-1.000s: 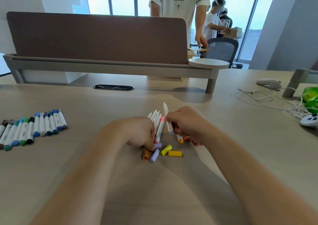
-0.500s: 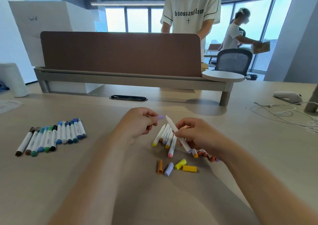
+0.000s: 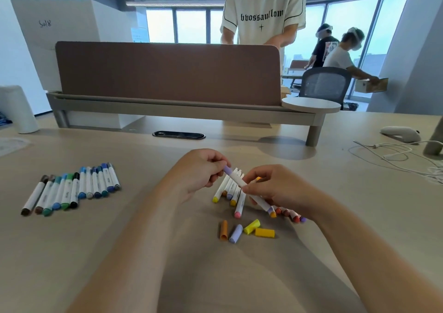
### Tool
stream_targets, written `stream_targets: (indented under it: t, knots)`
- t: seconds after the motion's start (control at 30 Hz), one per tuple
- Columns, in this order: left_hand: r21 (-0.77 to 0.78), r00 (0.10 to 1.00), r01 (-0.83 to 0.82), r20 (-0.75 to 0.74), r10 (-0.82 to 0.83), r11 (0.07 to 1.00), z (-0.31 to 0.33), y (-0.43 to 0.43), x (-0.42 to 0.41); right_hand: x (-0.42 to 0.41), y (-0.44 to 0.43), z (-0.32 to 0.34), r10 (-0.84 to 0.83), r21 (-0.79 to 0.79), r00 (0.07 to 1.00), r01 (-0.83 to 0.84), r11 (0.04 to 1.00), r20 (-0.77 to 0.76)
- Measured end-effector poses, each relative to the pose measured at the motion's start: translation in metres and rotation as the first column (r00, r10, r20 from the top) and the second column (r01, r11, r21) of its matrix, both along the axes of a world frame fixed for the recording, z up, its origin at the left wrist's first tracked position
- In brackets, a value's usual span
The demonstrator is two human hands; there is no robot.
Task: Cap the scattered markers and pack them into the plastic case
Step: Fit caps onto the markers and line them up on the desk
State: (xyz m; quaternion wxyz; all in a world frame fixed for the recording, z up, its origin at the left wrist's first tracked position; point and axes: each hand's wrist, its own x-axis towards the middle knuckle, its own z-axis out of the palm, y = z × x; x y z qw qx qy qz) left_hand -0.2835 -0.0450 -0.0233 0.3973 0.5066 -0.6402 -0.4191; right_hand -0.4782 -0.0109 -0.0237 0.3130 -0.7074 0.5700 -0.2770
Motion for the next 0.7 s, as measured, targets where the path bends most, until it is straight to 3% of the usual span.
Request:
stream_targets:
  t: [0.3,0.5,0.63,0.7]
  knots:
    - [-0.062,0.999,-0.053,-0.008,0.053,0.997,-0.006,0.003,-0.019,-0.007,0.000,0.004,0.001,-0.036,0.997,-0.003,0.999,-0.072]
    - [-0.145,0.953,-0.232,0.165,0.255,0.962,-0.011,0.002,-0.028,0.015,-0.016,-0.004,-0.322,-0.134,0.907,0.296,0.946,-0.270]
    - [-0.129,0.948,-0.243,0.179,0.263,0.962,-0.008,0.001,-0.023,0.024,-0.024,-0.007,-0.368,0.051,0.885,0.398,0.916,-0.285]
    - [-0.136,0.950,-0.237,0.174,0.259,0.962,-0.007,0.000,-0.021,0.025,-0.028,-0.009,-0.346,0.119,0.864,0.412,0.903,-0.366]
